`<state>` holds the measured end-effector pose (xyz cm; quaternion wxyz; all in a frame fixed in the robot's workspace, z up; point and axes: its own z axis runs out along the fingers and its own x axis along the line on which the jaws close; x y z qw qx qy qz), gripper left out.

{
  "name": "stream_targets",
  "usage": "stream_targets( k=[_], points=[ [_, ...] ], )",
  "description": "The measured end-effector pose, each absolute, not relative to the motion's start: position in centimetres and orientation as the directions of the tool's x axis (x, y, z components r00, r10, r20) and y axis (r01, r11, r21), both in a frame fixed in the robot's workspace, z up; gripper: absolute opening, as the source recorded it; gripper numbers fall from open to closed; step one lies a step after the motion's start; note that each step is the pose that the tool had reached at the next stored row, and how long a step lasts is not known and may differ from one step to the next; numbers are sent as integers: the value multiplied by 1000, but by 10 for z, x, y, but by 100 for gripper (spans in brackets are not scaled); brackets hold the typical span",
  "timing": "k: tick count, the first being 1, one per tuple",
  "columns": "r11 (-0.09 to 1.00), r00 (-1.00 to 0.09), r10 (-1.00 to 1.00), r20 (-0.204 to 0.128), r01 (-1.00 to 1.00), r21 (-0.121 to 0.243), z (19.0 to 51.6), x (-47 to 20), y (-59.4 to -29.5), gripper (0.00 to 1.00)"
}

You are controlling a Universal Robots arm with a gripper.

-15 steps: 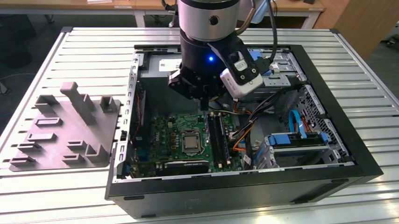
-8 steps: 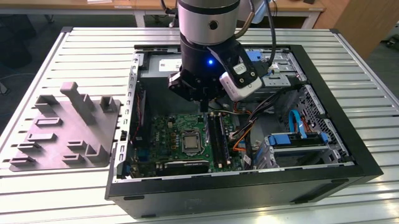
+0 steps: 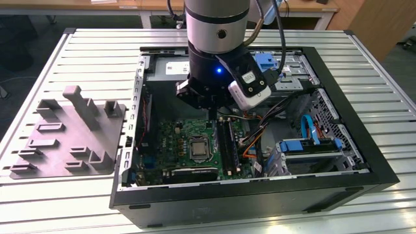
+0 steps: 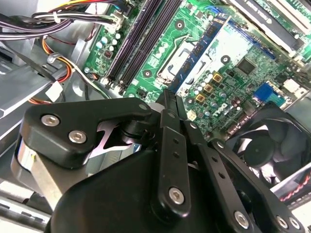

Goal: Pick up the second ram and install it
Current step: 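Insert the second ram into the second slot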

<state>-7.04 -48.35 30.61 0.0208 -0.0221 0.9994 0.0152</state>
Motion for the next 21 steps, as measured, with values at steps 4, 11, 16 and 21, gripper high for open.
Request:
stream_targets(
  k=[4, 11, 16, 21],
  points=[
    [999, -998, -44, -42, -45, 29, 301, -70, -484, 11],
    [999, -998, -44, -42, -45, 30, 299, -65, -484, 11],
    [999, -998, -44, -41, -45, 29, 298, -62, -483, 11],
    [999, -998, -44, -41, -45, 29, 297, -58, -484, 11]
  ],
)
